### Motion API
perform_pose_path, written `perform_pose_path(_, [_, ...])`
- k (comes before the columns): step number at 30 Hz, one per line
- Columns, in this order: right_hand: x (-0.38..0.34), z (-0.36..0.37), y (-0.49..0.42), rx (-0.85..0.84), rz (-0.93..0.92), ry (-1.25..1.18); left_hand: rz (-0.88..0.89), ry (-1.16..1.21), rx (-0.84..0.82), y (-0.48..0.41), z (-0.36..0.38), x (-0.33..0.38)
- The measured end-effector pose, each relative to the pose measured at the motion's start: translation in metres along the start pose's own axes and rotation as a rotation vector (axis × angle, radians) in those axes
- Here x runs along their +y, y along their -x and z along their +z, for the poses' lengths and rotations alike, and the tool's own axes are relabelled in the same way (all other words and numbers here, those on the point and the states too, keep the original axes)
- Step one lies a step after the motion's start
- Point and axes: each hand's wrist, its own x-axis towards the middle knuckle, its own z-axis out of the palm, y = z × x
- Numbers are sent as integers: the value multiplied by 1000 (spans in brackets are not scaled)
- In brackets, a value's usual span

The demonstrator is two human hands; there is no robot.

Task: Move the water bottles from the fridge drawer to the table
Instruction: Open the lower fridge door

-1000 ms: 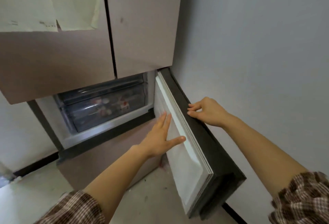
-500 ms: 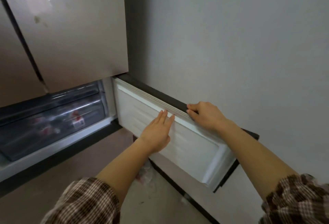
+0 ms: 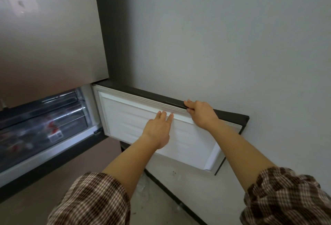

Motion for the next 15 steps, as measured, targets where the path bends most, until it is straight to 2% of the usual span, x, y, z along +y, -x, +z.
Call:
perform_pose_path(4, [-6, 8, 4, 138, -37, -63, 19, 83, 47, 10, -2, -21])
perform_pose_path(8, [-49, 21, -1, 272, -190, -236, -190, 185, 100, 42, 1, -70])
perform_pose_path(12, [-124, 56, -19, 209, -329, -270, -403, 230, 112, 87, 3, -131])
perform_pose_path(15, [-186, 95, -28, 94, -408, -303, -566, 227, 116, 125, 7, -179])
